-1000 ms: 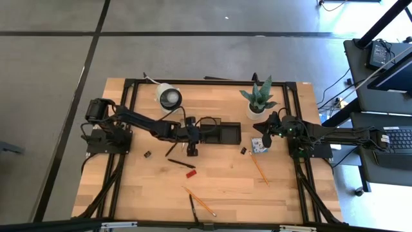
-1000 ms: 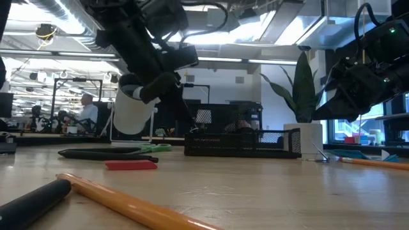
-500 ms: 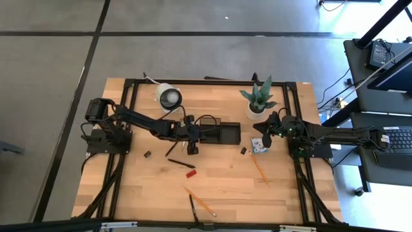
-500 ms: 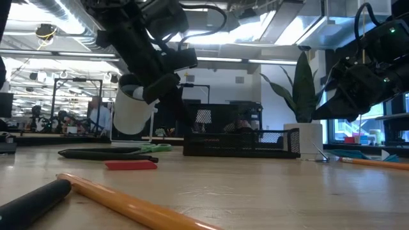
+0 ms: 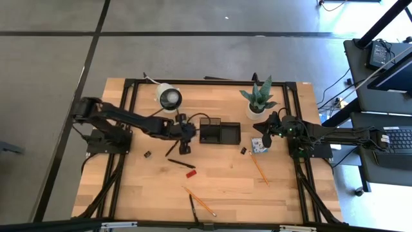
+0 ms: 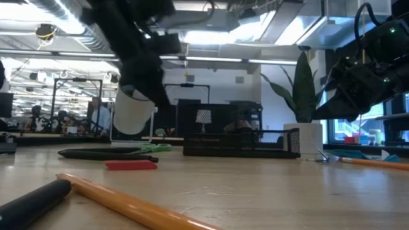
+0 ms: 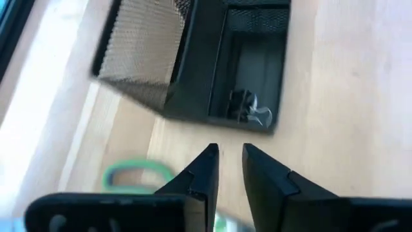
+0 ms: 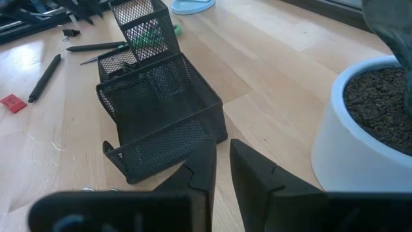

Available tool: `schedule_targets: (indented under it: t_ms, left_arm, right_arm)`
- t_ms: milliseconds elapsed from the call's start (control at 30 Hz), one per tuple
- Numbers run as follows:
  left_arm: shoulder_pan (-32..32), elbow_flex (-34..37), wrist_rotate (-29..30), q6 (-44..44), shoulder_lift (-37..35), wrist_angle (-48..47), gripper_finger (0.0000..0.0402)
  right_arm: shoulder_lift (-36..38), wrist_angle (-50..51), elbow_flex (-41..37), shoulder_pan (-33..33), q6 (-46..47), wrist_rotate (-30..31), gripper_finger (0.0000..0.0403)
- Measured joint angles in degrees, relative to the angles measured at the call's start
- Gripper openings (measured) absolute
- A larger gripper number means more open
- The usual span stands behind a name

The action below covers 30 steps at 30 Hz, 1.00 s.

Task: Pick and place office supplies into organizer
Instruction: Put the left black binder clip in the desk organizer

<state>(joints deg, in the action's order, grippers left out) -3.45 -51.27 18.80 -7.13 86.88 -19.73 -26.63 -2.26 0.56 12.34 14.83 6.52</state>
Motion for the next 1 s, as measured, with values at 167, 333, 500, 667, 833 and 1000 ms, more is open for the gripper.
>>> schedule_targets:
  t_ms: [167,333,500,667,833,1000]
  left_arm:
    - [-2.56,-0.02,-2.88,-11.13,-7.35,-9.96,0.0076]
    - [-7.47,-0.02,-8.49,-20.42,-9.71,-17.25,0.0077]
    - [-11.37,-0.02,-8.64,-32.4,-7.74,-25.81,0.0077]
    - [-12.0,-0.02,-11.06,-47.5,-4.94,-37.74,0.0077]
    - [-12.0,-0.02,-17.78,-52.29,-0.3,-42.87,0.0077]
    - [-11.89,-0.02,-20.58,-52.27,4.65,-43.82,0.0077]
  right_arm:
    - [0.01,0.0,0.0,0.02,0.01,0.0,0.0051]
    - [0.0,-0.03,0.0,0.02,-0.14,0.0,0.0051]
    - [0.01,-0.02,0.0,0.02,-0.14,0.02,0.0051]
    - [0.0,-0.08,0.0,0.02,-0.21,0.1,0.0051]
    - [0.0,-0.2,0.0,0.02,-0.12,2.48,0.0051]
    - [0.02,-0.23,0.0,0.02,-0.13,2.53,0.0051]
